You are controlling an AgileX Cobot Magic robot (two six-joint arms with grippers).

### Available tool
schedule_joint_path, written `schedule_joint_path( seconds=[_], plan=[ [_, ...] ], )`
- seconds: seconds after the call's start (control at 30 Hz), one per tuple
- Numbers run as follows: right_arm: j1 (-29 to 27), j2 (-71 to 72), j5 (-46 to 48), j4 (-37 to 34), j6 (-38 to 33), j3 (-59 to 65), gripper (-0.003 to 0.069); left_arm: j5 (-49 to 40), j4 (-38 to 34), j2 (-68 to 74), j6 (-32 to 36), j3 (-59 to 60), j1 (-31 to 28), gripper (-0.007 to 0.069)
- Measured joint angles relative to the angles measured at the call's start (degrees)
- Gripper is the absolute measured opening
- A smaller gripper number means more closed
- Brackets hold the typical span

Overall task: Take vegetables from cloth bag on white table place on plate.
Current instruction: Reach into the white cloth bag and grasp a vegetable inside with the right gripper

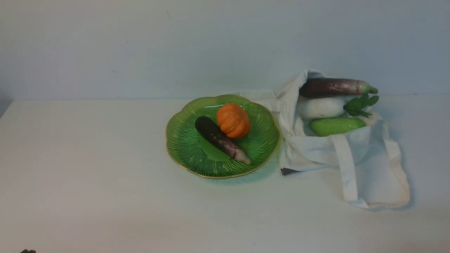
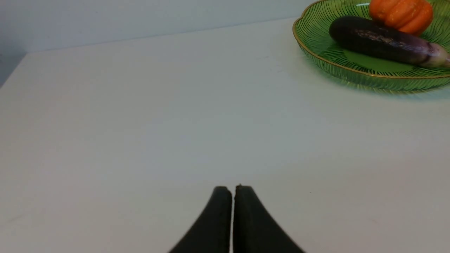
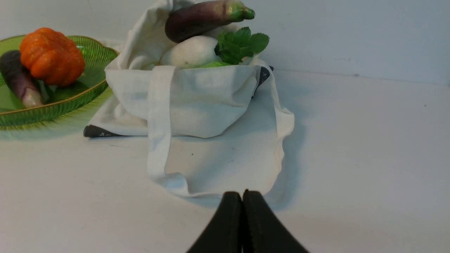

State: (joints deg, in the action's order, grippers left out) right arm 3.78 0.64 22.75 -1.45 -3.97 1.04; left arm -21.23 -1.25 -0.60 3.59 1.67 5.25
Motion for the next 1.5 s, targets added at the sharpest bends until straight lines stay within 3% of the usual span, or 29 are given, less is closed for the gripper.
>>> schedule_joint_path(
  seconds=[0.07, 0.17, 0.23, 0.27, 0.3, 0.4, 0.57, 0.77, 0.9, 0.97, 1.07, 1.33, 1.5],
  plan=[
    [0.0, 0.0, -0.16, -0.85, 0.26, 0.0, -0.0015, 0.0, 0.0, 0.0, 0.0, 0.0, 0.0, -0.0005],
    [0.0, 0.0, -1.94, -9.56, 3.97, 0.33, -0.0015, 0.0, 0.0, 0.0, 0.0, 0.0, 0.0, -0.0005],
    [0.0, 0.0, -3.64, -19.9, 8.72, 0.58, -0.0015, 0.0, 0.0, 0.0, 0.0, 0.0, 0.0, -0.0005],
    [0.0, 0.0, -3.9, -21.03, 9.19, 0.58, -0.0015, 0.0, 0.0, 0.0, 0.0, 0.0, 0.0, -0.0005],
    [0.0, 0.0, -4.96, -29.94, 12.69, 0.58, -0.0015, 0.0, 0.0, 0.0, 0.0, 0.0, 0.0, -0.0005],
    [0.0, 0.0, -6.1, -43.59, 15.83, 0.58, -0.0015, 0.0, 0.0, 0.0, 0.0, 0.0, 0.0, -0.0005],
    [0.0, 0.0, -6.94, -51.59, 15.91, 0.58, -0.0015, 0.0, 0.0, 0.0, 0.0, 0.0, 0.0, -0.0005],
    [0.0, 0.0, -6.21, -53.75, 10.75, -1.47, -0.0015, 0.0, 0.0, 0.0, 0.0, 0.0, 0.0, -0.0005],
    [0.0, -0.79, -6.09, -50.96, -4.73, -14.13, -0.0015, 0.0, 0.0, 0.0, 0.0, 0.0, 0.0, -0.0005],
    [0.0, -2.09, -5.84, -50.02, -7.6, -17.25, -0.0015, 0.0, 0.0, 0.0, 0.0, 0.0, 0.0, -0.0005],
    [0.0, -11.19, 0.18, -46.05, -12.83, -27.3, -0.0015, 0.0, 0.0, 0.0, 0.0, 0.0, 0.0, -0.0005],
    [0.0, -38.03, 22.84, -36.77, -13.85, -40.25, -0.0015, 0.0, 0.0, 0.0, 0.0, 0.0, 0.0, -0.0005],
    [0.0, -53.59, 25.39, -35.54, -19.78, -46.12, -0.0015, 0.0, 0.0, 0.0, 0.0, 0.0, 0.0, -0.0005]
  ],
)
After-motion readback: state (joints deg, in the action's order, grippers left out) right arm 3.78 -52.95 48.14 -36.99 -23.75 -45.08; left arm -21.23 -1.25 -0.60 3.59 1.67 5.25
